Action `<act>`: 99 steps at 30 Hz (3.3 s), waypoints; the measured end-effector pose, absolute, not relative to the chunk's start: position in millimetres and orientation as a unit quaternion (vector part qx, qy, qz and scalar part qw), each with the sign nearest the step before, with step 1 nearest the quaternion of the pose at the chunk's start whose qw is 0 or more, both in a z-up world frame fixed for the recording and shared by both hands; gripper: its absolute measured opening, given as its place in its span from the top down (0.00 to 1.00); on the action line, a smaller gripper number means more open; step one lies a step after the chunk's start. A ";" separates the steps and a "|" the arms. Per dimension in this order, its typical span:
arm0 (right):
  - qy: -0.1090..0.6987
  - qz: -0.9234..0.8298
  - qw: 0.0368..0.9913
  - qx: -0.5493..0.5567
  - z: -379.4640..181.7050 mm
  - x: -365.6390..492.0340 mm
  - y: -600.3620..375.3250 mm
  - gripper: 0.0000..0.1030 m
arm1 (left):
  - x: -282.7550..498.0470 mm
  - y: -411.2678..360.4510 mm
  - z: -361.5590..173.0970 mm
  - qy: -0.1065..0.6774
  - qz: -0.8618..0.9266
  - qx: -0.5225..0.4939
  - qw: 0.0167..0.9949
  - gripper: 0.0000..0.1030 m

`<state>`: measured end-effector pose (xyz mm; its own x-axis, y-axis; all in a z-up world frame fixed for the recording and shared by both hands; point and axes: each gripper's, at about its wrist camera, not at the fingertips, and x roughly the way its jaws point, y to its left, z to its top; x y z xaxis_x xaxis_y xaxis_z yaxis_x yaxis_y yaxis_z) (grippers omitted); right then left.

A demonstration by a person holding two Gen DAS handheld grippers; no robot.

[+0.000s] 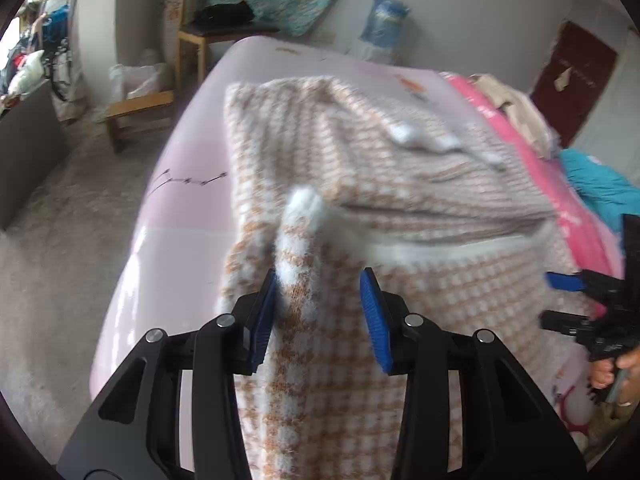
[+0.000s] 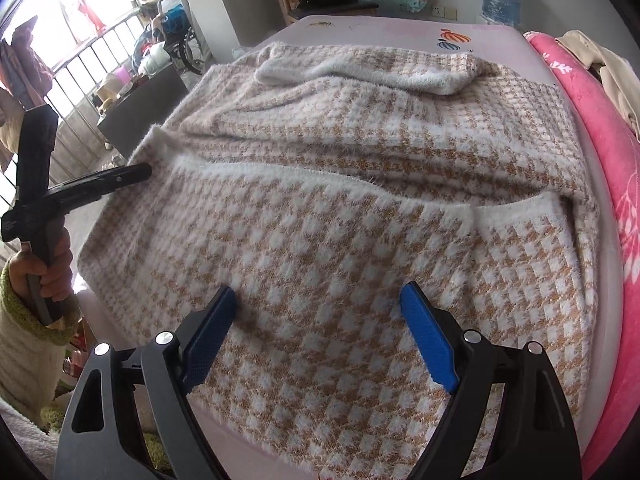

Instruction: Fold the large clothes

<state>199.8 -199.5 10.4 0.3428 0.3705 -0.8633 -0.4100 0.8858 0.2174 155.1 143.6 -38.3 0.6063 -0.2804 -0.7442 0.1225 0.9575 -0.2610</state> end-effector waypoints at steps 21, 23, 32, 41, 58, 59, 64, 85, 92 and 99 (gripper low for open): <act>0.510 0.243 0.825 0.023 22.4 186.7 -242.2 0.21 | 163.2 113.3 -49.8 0.478 -0.049 0.007 0.877 0.60; 0.500 0.223 0.836 0.034 31.2 185.3 -264.4 0.21 | 162.7 109.9 -49.2 0.478 -0.035 0.015 0.877 0.60; 0.492 0.154 0.855 0.065 38.3 224.7 -324.3 0.38 | 159.4 100.6 -48.0 0.471 0.004 0.033 0.881 0.60; 0.519 0.135 0.842 0.066 8.4 270.4 -326.3 0.54 | 159.6 101.3 -48.2 0.471 0.006 0.031 0.881 0.60; 0.569 0.170 0.798 0.097 3.3 249.0 -331.1 0.66 | 160.2 103.7 -49.0 0.473 0.003 0.019 0.881 0.60; 0.569 0.169 0.799 0.097 2.3 250.2 -330.5 0.67 | 160.2 104.1 -48.9 0.473 0.003 0.018 0.881 0.60; 0.567 0.164 0.802 0.092 -0.7 255.9 -327.3 0.68 | 160.8 103.7 -48.6 0.474 0.003 0.016 0.880 0.60; 0.571 0.137 0.809 0.039 0.1 253.1 -311.6 0.71 | 159.7 100.0 -48.4 0.472 0.007 0.028 0.881 0.60; 0.570 0.135 0.809 0.035 -0.2 252.9 -311.2 0.71 | 159.5 99.4 -48.6 0.471 0.008 0.029 0.882 0.60; 0.568 0.133 0.812 0.030 -0.5 252.3 -309.7 0.71 | 159.0 98.8 -48.8 0.471 0.010 0.031 0.881 0.60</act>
